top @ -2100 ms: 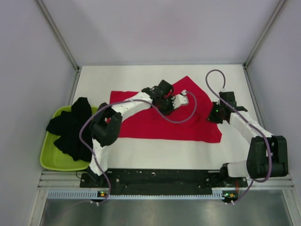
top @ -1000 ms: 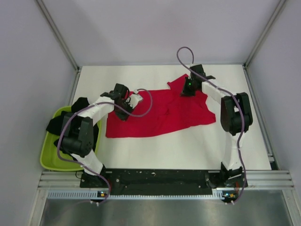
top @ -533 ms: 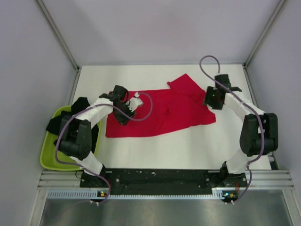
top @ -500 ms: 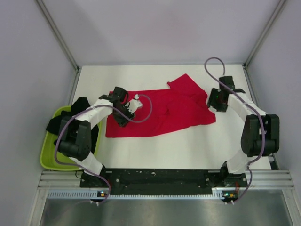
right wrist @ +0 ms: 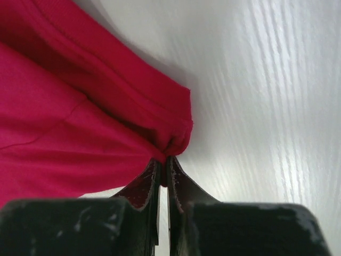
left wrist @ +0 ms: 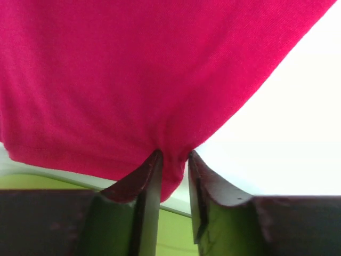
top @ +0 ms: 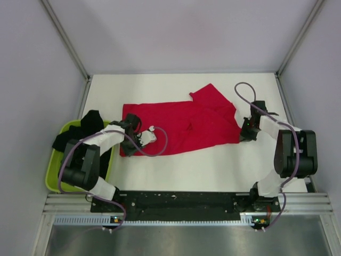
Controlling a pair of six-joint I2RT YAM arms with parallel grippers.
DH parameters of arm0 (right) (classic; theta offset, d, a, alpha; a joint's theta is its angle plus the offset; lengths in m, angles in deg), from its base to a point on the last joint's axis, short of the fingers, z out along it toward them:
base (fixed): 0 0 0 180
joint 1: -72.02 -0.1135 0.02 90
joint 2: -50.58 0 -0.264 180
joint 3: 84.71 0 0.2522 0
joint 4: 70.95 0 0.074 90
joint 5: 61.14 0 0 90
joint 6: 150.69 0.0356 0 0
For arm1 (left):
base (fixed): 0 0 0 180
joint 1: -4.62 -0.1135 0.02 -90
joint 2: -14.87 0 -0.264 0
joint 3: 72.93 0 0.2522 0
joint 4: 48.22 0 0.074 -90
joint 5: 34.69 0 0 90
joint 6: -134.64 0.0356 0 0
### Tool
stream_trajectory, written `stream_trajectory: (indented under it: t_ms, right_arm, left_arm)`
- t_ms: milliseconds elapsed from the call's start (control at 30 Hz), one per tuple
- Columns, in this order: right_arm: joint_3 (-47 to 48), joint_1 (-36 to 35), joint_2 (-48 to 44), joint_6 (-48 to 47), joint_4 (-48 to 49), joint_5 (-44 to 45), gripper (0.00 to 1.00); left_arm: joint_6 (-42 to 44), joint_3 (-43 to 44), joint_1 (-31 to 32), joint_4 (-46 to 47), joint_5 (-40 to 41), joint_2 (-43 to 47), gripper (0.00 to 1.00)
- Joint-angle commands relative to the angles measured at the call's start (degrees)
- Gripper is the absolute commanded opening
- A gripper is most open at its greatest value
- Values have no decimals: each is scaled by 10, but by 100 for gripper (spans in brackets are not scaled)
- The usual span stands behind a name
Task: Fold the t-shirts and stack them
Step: Fold the flattened tshirt in 1/3 of the way
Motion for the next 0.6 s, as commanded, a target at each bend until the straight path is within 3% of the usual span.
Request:
stream_trajectory:
  t_ms: [0,33,67,333,567]
  right_arm:
    - [-52,21,-95,9,-25,16,0]
    - [-58,21,-126,7,-46,29,0]
    - [-59,21,-153,8,-74,33,0]
    - [-73,21,-324,78,-248,-62,0]
    - [-76,20,-416,76,-379,-25,0]
  left_arm:
    - [8,-21,-5,45,-18,12,14]
    - [10,-24,-5,39,-23,21,3]
    - [12,-27,-5,30,-26,32,0]
    - [50,-10,3,-107,-84,102,0]
    - [86,-33,28,-206,-104,137,0]
